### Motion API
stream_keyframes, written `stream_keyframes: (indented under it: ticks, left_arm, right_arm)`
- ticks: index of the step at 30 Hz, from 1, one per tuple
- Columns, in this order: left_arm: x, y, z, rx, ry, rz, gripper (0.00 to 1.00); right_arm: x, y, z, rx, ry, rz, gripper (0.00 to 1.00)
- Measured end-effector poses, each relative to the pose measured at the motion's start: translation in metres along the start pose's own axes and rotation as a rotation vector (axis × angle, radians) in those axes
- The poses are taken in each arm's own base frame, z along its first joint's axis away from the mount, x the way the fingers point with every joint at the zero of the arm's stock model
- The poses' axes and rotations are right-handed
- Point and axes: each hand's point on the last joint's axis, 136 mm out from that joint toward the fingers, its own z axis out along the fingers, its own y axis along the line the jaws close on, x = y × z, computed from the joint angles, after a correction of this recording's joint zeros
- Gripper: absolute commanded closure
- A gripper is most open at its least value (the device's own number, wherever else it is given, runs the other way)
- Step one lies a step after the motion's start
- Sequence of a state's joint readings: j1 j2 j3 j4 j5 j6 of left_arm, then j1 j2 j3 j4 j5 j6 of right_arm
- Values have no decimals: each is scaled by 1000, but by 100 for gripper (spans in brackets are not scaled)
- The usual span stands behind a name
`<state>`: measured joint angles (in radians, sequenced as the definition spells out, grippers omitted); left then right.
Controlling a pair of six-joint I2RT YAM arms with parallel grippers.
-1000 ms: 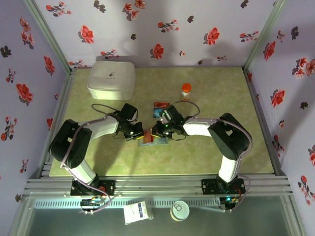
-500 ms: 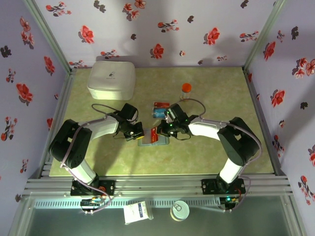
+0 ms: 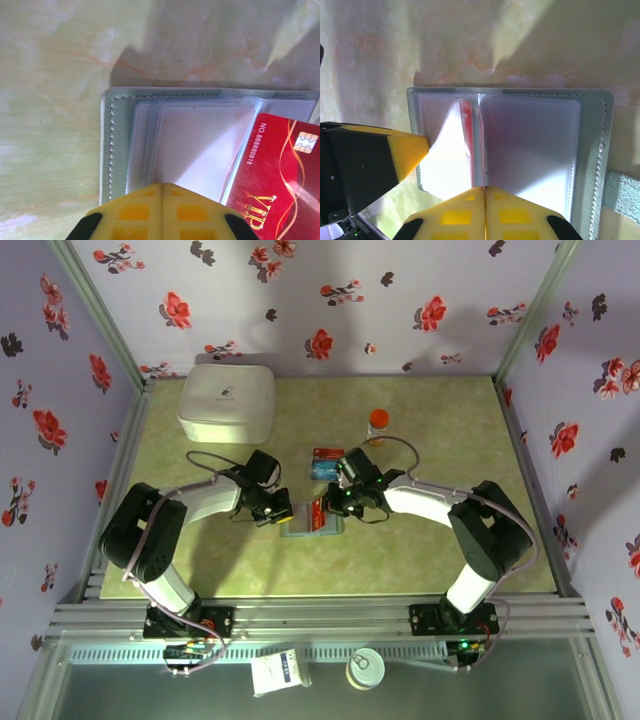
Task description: Take the credit cards out of the card holder
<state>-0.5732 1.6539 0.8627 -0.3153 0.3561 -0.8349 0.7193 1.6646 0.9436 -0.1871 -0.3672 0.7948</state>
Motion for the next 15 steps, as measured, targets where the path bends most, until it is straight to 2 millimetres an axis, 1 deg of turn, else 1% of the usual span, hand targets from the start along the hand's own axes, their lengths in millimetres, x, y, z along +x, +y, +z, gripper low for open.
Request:
stream_keyframes:
  ticks: [5,8,11,15]
  left_arm:
    - [0,-1,-4,2,-8,3,87]
    - [-2,-4,-11,7,-28,9,86]
    - [-5,-5,-17,9,-50,12,87]
    - [-4,1,-18,-7,-56,7,92]
  right_arm:
    - [-1,5,0,24,-3,-21,92]
    - [-1,6,3,35,2,-31,92]
    - [-1,5,5,52,4,-33,92]
    - [-1,4,5,77,9,-40,92]
